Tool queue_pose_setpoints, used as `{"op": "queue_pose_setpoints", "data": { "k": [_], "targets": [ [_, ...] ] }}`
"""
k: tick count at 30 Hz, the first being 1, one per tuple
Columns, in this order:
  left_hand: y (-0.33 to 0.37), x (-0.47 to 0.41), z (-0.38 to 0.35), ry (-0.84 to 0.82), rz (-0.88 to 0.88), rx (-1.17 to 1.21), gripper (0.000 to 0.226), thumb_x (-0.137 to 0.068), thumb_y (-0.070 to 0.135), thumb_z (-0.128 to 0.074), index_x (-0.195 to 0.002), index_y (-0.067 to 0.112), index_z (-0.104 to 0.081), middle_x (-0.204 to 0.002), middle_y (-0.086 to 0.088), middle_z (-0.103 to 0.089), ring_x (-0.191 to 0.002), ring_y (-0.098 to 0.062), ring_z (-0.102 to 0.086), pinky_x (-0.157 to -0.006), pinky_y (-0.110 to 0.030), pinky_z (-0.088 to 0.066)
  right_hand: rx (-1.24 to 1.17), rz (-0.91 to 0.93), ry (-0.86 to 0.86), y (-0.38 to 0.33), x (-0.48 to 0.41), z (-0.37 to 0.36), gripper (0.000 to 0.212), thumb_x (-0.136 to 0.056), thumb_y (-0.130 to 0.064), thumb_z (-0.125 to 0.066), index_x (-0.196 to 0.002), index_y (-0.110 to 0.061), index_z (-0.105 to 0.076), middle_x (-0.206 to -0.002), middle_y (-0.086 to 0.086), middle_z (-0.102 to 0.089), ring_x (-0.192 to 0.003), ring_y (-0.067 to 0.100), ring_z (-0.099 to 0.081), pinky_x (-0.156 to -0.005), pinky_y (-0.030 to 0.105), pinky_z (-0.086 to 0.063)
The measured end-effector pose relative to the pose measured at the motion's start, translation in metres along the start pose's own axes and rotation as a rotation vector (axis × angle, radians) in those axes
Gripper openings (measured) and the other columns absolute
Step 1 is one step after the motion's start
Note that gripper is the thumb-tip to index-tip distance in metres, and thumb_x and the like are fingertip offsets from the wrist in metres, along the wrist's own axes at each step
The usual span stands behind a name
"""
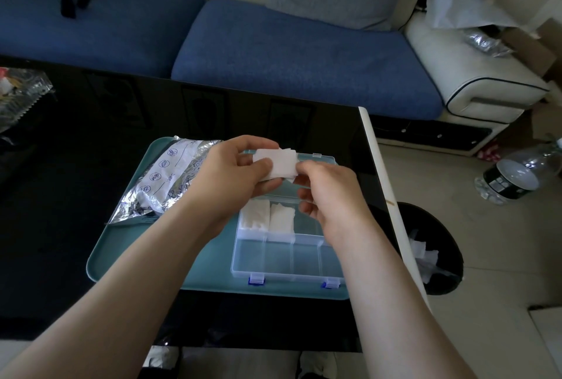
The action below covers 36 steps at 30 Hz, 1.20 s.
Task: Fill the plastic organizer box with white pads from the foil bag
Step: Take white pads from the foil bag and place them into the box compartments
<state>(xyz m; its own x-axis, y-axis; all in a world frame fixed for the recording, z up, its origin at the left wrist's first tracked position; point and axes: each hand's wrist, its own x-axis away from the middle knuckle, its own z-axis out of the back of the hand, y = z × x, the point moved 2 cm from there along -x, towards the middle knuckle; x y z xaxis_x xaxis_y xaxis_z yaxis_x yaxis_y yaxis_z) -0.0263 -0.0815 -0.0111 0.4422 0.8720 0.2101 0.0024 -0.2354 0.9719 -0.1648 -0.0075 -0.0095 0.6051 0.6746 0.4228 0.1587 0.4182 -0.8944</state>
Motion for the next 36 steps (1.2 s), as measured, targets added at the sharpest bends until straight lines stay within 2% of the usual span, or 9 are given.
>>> {"op": "queue_pose_setpoints", "data": {
  "k": [4,9,16,19,22,26,30,33,36],
  "targets": [
    [-0.003,-0.002,0.003,0.000,0.000,-0.012,0.024,-0.102,-0.004,-0.060,-0.115,0.011,-0.074,-0.093,-0.008,-0.079,-0.093,-0.025,-0.080,-0.083,-0.032,-0.065,-0.097,0.059,0.031,-0.001,-0.001,0.005,0.010,-0.098,-0.020,-0.068,-0.096,-0.022,-0.077,-0.092,0.007,-0.077,-0.077,0.014,-0.069,-0.060,0.024,-0.055],
    [-0.005,-0.003,0.004,-0.014,0.036,-0.055,0.026,-0.103,-0.005,-0.057,-0.116,0.010,-0.073,-0.106,-0.015,-0.075,-0.097,-0.026,-0.079,-0.081,-0.029,-0.065,-0.126,0.371,0.179,-0.003,-0.006,0.012,0.018,-0.106,-0.015,-0.060,-0.112,-0.018,-0.076,-0.090,0.004,-0.076,-0.064,0.006,-0.068,-0.060,0.022,-0.055],
    [-0.004,-0.005,0.001,-0.026,0.150,0.073,0.035,-0.102,-0.006,-0.040,-0.114,0.005,-0.070,-0.125,-0.025,-0.065,-0.108,-0.038,-0.074,-0.086,-0.040,-0.064,0.193,0.534,0.066,0.003,-0.009,0.010,0.017,-0.101,-0.018,-0.067,-0.107,-0.025,-0.081,-0.094,-0.009,-0.077,-0.088,0.009,-0.073,-0.069,0.021,-0.058],
    [-0.004,-0.004,0.000,-0.047,0.144,0.112,0.026,-0.110,0.013,-0.048,-0.113,0.003,-0.072,-0.124,-0.026,-0.067,-0.111,-0.037,-0.073,-0.085,-0.039,-0.064,0.262,0.545,0.027,0.006,-0.010,0.007,0.016,-0.101,-0.018,-0.069,-0.109,-0.023,-0.082,-0.093,-0.012,-0.077,-0.087,0.004,-0.072,-0.071,0.022,-0.060],
    [-0.006,-0.003,0.001,-0.057,0.080,0.004,0.019,-0.108,0.008,-0.055,-0.115,0.006,-0.072,-0.121,-0.022,-0.065,-0.109,-0.033,-0.074,-0.085,-0.035,-0.064,0.313,0.618,0.035,0.006,-0.010,0.007,0.017,-0.098,-0.018,-0.073,-0.111,-0.025,-0.081,-0.094,-0.015,-0.075,-0.088,-0.001,-0.071,-0.072,0.018,-0.058],
    [-0.006,-0.003,0.001,-0.050,0.044,-0.073,0.026,-0.106,-0.004,-0.052,-0.115,0.009,-0.072,-0.116,-0.021,-0.067,-0.106,-0.032,-0.075,-0.085,-0.035,-0.065,0.258,0.405,-0.044,0.011,-0.013,0.004,0.030,-0.101,-0.032,-0.070,-0.130,-0.023,-0.071,-0.109,-0.010,-0.073,-0.098,0.007,-0.072,-0.081,0.023,-0.061],
    [-0.008,-0.002,-0.002,-0.092,0.051,-0.098,0.027,-0.104,-0.005,-0.049,-0.117,0.011,-0.067,-0.120,-0.023,-0.064,-0.102,-0.034,-0.076,-0.083,-0.041,-0.066,0.083,0.290,-0.140,0.008,-0.010,0.002,0.012,-0.101,-0.018,-0.070,-0.110,-0.022,-0.077,-0.096,-0.004,-0.080,-0.089,0.012,-0.078,-0.074,0.027,-0.064],
    [-0.013,-0.001,-0.002,-0.054,-0.026,-0.397,0.019,-0.105,0.006,-0.053,-0.118,0.016,-0.062,-0.112,-0.007,-0.066,-0.092,-0.028,-0.076,-0.077,-0.045,-0.067,0.078,0.327,-0.082,0.008,-0.014,0.007,0.019,-0.104,-0.012,-0.064,-0.109,-0.026,-0.076,-0.106,-0.001,-0.077,-0.097,0.015,-0.076,-0.074,0.028,-0.065],
    [-0.019,-0.002,0.002,-0.089,-0.263,-0.927,0.024,-0.102,0.007,-0.054,-0.114,0.019,-0.071,-0.107,0.005,-0.070,-0.092,-0.017,-0.068,-0.083,-0.030,-0.057,0.365,0.429,-0.047,0.012,-0.017,0.015,0.035,-0.106,-0.004,-0.054,-0.120,-0.030,-0.072,-0.116,-0.011,-0.061,-0.099,0.009,-0.066,-0.063,0.012,-0.053]
  ]
}}
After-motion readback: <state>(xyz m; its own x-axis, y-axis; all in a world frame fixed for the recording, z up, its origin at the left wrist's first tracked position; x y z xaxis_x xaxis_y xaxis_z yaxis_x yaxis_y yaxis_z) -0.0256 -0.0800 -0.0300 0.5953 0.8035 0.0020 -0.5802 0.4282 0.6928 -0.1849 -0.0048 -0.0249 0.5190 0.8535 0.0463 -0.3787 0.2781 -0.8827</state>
